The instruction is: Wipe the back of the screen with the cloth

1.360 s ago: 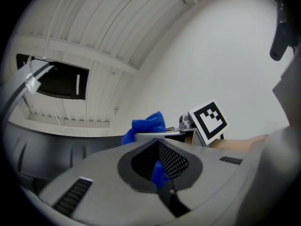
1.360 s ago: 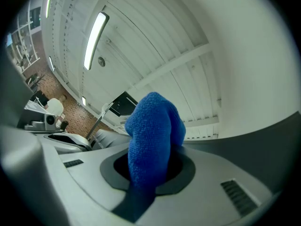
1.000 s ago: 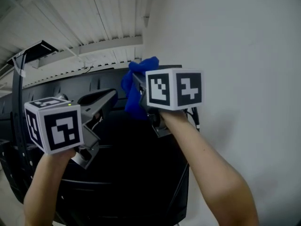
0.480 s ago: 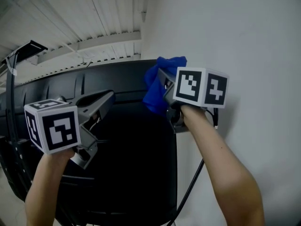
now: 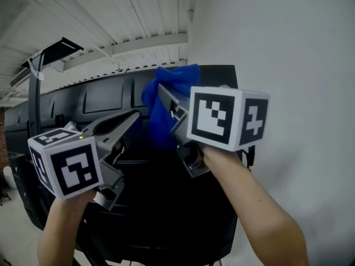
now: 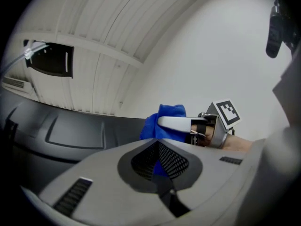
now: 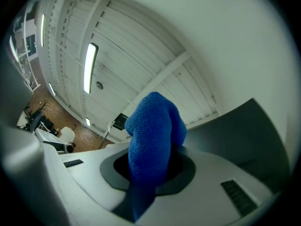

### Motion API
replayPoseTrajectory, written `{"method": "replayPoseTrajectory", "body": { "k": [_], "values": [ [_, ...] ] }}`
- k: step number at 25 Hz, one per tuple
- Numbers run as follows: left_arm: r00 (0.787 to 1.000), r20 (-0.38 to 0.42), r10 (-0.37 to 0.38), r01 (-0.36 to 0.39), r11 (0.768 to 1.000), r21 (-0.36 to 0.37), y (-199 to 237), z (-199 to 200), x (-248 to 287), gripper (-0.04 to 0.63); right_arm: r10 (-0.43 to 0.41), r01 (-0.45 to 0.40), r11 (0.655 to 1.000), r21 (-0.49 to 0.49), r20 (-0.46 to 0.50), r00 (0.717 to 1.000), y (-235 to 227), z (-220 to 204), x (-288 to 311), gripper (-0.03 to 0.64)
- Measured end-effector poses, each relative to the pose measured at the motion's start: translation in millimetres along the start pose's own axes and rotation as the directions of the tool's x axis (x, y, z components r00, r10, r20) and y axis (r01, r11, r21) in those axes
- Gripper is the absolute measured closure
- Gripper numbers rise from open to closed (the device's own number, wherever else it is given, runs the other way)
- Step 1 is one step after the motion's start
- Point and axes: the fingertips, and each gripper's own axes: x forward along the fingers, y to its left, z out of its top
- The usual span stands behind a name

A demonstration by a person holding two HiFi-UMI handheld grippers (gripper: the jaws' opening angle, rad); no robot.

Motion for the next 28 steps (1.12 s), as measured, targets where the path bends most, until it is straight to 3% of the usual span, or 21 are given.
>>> {"method": "replayPoseTrajectory", "body": {
  "k": [6,13,16,18,22,28],
  "values": [
    [0.998,0.038,0.048,-0.048,0.999,-0.004,29.4,-2.4,-65.6,0.588,0.141,-0.142,0.990,0.002,-0.085,0.986,78.9,-44.1,62.7,0.555],
    [0.989,0.085,0.119,-0.120,0.993,0.001,70.6,-11.8,-131.6,0.588,0.228,-0.252,0.965,-0.068,-0.249,0.941,157.4,-91.4,136.2,0.555],
    [0.986,0.113,0.126,-0.115,0.988,-0.099,78.2,-13.8,-146.0,0.588,0.270,-0.304,0.952,-0.048,-0.342,0.900,172.7,-112.7,146.8,0.555],
    [0.986,0.134,0.102,-0.081,0.985,-0.150,77.0,-10.2,-150.6,0.589,0.262,-0.305,0.951,-0.055,-0.383,0.886,170.9,-122.2,149.7,0.554],
    [0.987,0.126,0.100,-0.092,0.993,-0.074,76.5,-8.9,-151.0,0.589,0.211,-0.283,0.953,-0.109,-0.432,0.877,161.2,-137.7,157.0,0.555],
    [0.991,0.113,0.064,-0.052,0.993,-0.106,68.0,-17.6,-134.6,0.589,0.138,-0.225,0.963,-0.149,-0.445,0.885,129.3,-129.6,134.2,0.554]
  ]
}}
